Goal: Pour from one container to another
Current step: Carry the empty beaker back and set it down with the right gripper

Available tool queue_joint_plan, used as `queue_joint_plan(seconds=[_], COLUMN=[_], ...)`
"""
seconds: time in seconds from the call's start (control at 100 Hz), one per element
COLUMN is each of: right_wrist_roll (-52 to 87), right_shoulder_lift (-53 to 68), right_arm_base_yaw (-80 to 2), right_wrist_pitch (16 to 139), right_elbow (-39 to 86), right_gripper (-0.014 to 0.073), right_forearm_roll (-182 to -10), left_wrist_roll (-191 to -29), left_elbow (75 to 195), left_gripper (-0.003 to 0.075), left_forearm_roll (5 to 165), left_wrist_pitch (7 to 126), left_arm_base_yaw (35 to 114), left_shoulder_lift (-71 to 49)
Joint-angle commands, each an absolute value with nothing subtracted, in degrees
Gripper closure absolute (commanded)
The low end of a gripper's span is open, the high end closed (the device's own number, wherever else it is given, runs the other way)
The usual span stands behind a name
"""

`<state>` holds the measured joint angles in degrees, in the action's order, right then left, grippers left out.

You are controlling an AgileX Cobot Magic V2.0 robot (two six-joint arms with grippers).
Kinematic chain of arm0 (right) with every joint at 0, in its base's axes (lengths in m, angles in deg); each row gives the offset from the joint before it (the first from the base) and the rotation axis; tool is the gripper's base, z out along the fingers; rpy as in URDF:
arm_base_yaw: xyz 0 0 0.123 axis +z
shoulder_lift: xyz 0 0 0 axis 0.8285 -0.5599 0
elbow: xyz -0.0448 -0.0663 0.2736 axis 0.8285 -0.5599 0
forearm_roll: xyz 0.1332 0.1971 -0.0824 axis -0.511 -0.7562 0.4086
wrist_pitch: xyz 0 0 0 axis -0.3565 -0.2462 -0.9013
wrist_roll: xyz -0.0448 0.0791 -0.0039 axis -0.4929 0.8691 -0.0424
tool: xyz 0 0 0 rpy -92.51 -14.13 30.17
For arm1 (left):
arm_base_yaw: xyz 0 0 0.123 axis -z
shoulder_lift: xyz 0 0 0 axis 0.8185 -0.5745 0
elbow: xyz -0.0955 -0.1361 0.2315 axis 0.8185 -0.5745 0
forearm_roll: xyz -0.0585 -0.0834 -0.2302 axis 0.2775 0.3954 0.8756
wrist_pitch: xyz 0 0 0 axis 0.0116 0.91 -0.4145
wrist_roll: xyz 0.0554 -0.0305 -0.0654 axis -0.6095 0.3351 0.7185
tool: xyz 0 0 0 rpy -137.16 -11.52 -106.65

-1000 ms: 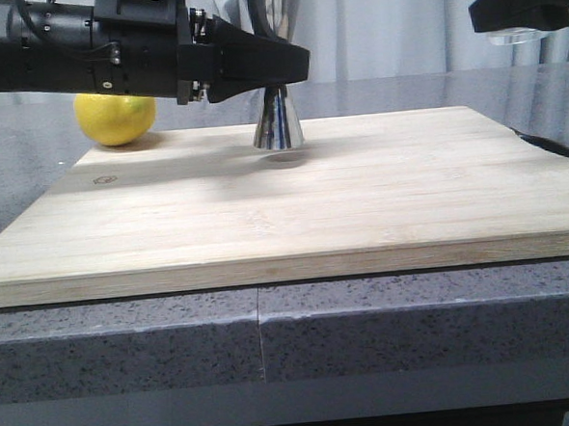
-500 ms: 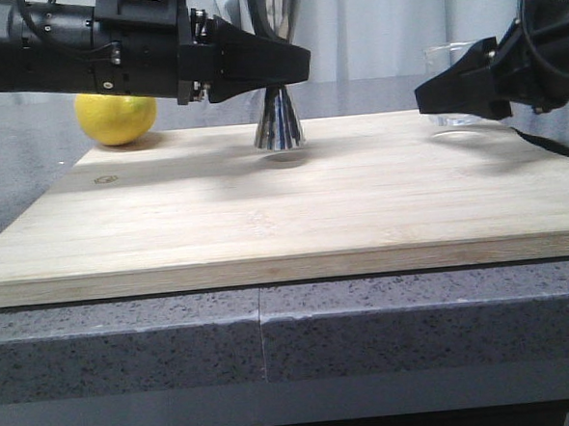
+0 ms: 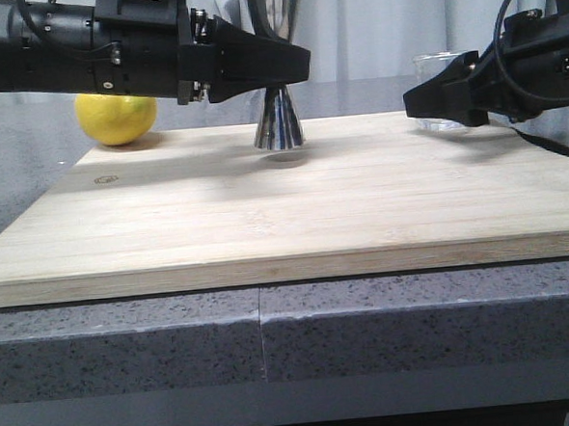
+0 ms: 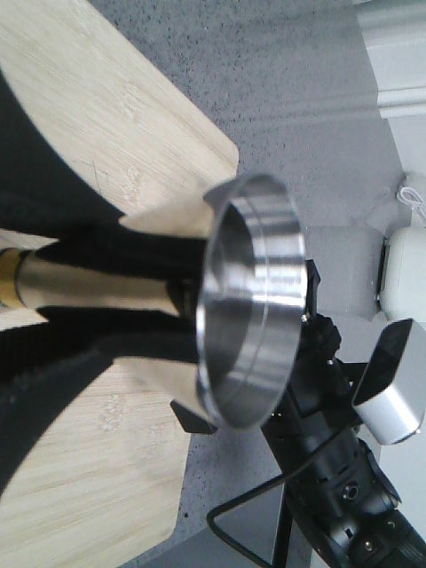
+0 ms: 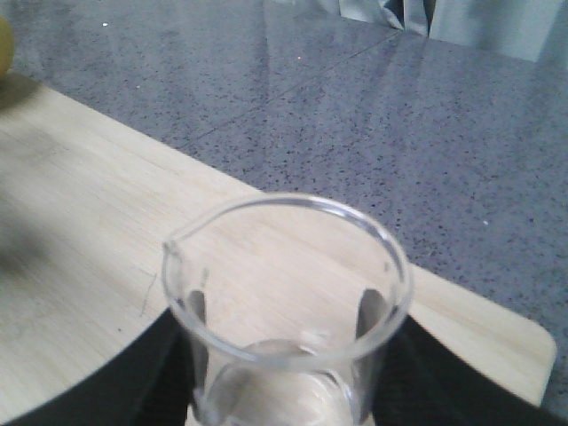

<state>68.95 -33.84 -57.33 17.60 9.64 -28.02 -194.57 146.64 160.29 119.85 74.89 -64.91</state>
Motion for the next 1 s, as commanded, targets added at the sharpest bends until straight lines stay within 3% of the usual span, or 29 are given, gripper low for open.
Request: queue_joint_plan(seconds=[0.0, 0.31, 0.6, 0.78, 0.99], right_wrist_roll=[68.3, 68.3, 68.6, 70.2, 84.0], right_shoulder_lift=[-32.3, -32.9, -31.6, -26.0, -15.0], right_arm_base_yaw=[-57.8, -57.7, -57.7, -57.7, -57.4], right_wrist_pitch=[13.4, 14.5, 15.4, 19.0, 30.0], right_elbow=[11.5, 11.7, 11.7, 11.7, 11.7], right_gripper=[0.0321, 0.0302, 0.0001, -0.0010, -0.0010], right_forearm_roll=[-29.7, -29.4, -29.4, -29.4, -26.9], left_wrist_roll=[-194.2, -194.2, -194.2, -194.2, -194.2], left_elbow=[148.4, 148.4, 148.4, 148.4, 148.4], left_gripper=[0.0535, 0.0535, 0.0535, 0.0535, 0.0535], left_forearm_roll=[165.2, 165.2, 165.2, 165.2, 165.2], left_wrist_pitch=[126.5, 126.5, 126.5, 126.5, 126.5], left_arm_base_yaw=[75.3, 75.3, 75.3, 75.3, 75.3], left_shoulder_lift=[-62.1, -62.1, -62.1, -62.1, -62.1])
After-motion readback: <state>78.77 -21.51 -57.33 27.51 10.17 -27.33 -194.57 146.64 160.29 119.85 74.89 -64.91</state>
